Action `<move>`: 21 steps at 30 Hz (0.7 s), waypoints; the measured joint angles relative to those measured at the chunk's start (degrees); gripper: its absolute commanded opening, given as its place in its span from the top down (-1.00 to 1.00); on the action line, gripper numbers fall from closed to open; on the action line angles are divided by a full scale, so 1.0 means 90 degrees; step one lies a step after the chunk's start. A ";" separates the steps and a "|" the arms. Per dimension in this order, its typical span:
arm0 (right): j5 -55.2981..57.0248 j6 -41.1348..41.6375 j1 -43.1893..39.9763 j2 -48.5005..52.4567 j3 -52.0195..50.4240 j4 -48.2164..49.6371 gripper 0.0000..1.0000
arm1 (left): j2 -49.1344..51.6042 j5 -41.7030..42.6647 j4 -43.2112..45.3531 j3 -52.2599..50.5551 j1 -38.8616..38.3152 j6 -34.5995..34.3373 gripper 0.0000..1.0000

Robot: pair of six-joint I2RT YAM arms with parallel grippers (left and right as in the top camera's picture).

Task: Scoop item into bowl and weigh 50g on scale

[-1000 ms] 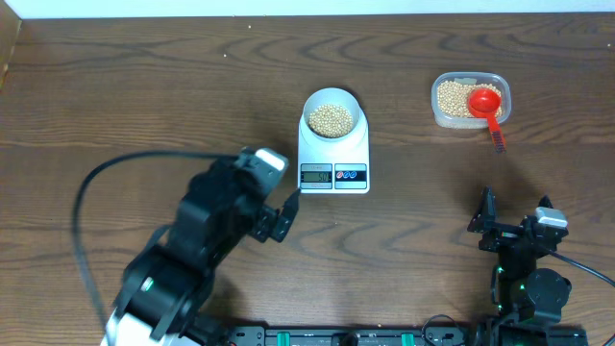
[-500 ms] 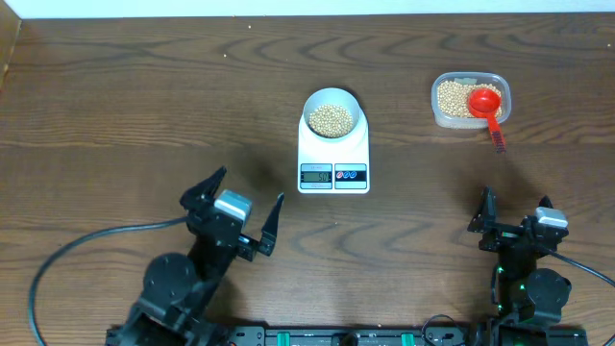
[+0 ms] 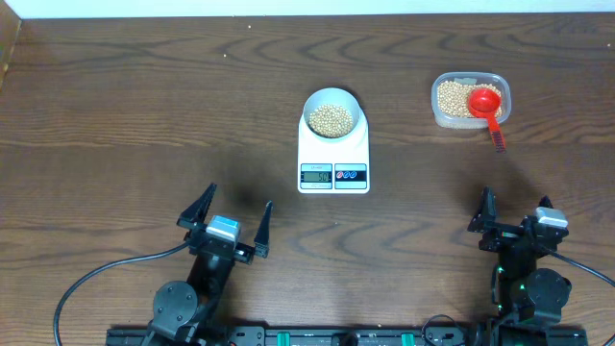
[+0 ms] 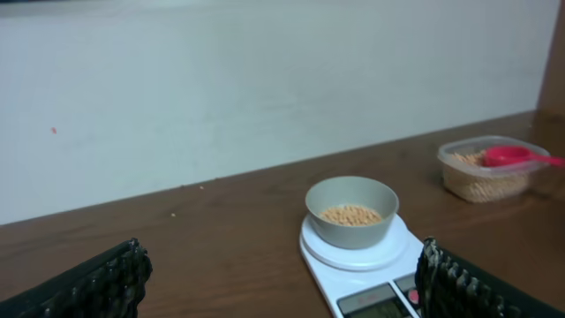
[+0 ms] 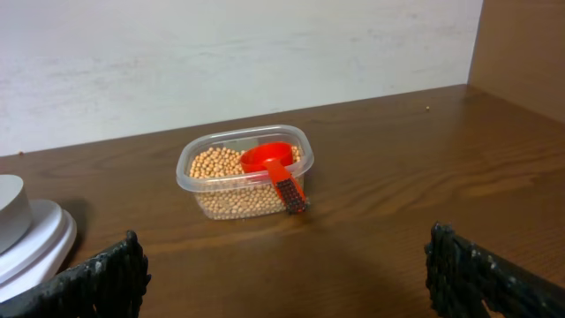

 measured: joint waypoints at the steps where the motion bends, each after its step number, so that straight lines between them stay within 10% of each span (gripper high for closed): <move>1: 0.0000 0.0000 0.0002 0.0000 0.0000 0.0000 -0.98 | -0.0032 0.0000 0.0041 -0.0046 0.0036 0.0000 -0.96; 21: 0.0002 0.0000 0.0002 0.0000 0.0000 0.0000 -0.99 | -0.0046 0.0027 -0.0228 -0.0741 0.0333 0.0012 -0.96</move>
